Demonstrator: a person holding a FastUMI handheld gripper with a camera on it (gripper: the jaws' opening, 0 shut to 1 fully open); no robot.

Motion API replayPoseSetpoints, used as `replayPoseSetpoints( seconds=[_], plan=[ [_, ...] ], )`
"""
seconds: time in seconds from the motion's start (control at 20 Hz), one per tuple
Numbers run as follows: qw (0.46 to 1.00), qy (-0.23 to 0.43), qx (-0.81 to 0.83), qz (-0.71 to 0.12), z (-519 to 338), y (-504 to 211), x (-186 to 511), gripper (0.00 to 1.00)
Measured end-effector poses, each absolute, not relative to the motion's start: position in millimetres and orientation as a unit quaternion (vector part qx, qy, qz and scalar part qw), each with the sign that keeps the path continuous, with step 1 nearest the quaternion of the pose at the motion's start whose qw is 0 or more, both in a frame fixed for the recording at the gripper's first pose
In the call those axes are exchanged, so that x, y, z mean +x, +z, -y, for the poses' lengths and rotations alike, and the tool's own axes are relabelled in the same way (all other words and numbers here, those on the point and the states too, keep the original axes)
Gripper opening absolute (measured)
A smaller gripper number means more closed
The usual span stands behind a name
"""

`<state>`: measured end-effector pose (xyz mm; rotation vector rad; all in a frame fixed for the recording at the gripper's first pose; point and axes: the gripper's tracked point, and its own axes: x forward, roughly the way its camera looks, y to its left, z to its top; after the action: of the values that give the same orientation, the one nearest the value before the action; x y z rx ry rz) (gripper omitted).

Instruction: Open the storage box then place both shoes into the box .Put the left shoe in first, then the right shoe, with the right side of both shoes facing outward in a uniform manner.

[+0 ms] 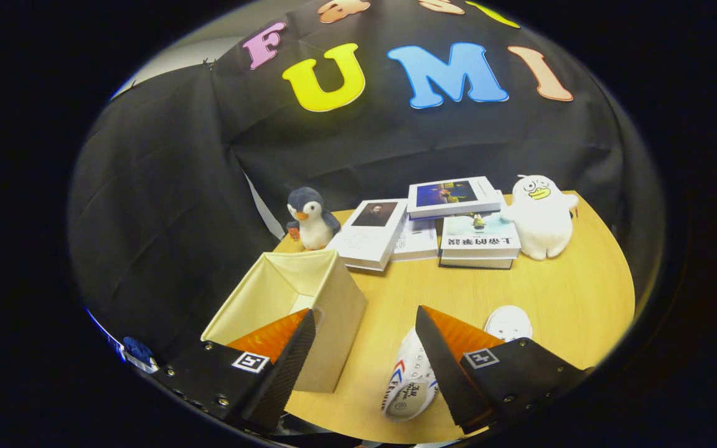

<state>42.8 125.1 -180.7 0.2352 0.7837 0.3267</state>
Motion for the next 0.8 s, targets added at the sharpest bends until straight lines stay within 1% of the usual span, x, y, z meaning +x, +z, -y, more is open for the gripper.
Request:
replayPoseSetpoints(
  seconds=[0.35, 0.8],
  plan=[
    [0.881, 0.136, 0.127, -0.434, -103, -236, 35, 0.98],
    [0.845, 0.141, 0.095, -0.507, -86, -299, 13, 0.98]
  ],
)
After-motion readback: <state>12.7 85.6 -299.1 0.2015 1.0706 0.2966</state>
